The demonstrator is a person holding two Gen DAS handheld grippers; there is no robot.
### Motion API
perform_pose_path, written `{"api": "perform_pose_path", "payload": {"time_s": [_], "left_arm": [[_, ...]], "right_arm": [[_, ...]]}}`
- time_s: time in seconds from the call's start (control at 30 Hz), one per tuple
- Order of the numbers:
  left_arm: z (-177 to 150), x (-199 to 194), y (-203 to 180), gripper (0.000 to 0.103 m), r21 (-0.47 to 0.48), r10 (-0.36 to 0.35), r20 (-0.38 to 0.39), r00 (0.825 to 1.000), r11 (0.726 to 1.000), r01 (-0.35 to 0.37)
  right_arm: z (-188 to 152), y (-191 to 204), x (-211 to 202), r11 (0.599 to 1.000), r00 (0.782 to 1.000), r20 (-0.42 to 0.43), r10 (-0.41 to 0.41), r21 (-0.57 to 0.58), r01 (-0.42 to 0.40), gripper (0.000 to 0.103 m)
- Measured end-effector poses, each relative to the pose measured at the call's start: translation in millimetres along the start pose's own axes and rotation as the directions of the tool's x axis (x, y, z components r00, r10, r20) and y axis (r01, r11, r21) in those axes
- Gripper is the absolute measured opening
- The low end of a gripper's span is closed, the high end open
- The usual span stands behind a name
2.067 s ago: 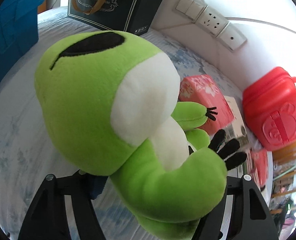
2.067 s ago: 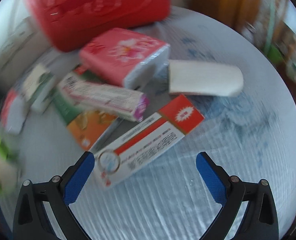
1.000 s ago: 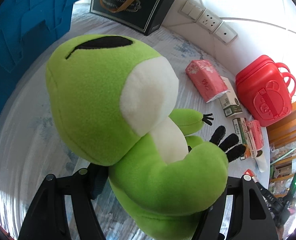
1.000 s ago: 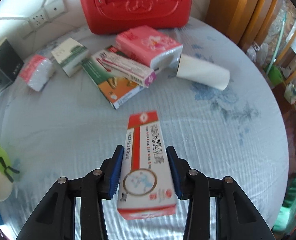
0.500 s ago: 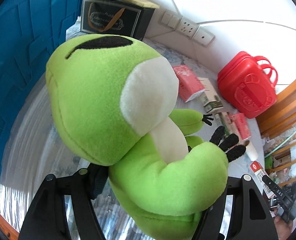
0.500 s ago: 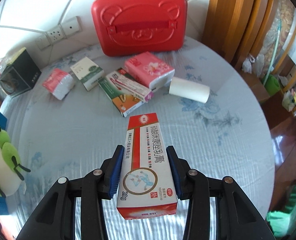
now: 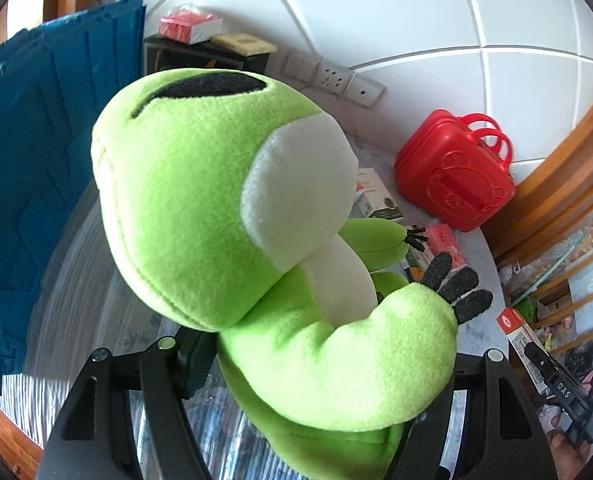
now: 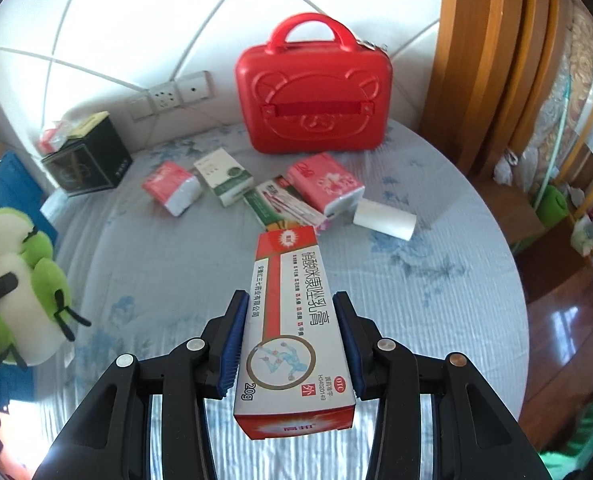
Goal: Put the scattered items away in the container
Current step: 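Carry the frog and the medicine box with both tools over the blue crate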
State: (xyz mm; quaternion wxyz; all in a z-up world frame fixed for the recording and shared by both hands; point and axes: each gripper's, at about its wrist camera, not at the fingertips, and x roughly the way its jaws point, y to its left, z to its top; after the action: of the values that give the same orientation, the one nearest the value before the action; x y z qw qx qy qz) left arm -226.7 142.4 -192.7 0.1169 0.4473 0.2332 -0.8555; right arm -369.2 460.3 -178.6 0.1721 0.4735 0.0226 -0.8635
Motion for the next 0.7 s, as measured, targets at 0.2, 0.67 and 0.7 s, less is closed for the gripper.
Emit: {"api": "perform_pose_path", "payload": {"time_s": [0.2,0.67,0.7], "left_arm": [[5.5,-26.0,-1.8,0.069,0.042,-0.018,0.0,1.0,0.999,0.018],[45.7,-82.8,38.4,0.069,0.151,-0.1,-0.002,0.995,0.984,0.099],[50.1,-87.6,45.2,0.069,0.154,-0.104,-0.001,0.995,0.983,0.103]], "right_arm": [[-1.8,11.3,-34.5,1.0,0.999,0.035,0.017,0.013,-0.017,0.041],[-0.7,101.3,-95.0,0.998,0.993,0.112,0.038,0.042,-0.043,0.041],[-0.2,112.1,-98.4,0.998,0.993,0.114,0.042,0.039,-0.047,0.041]]}}
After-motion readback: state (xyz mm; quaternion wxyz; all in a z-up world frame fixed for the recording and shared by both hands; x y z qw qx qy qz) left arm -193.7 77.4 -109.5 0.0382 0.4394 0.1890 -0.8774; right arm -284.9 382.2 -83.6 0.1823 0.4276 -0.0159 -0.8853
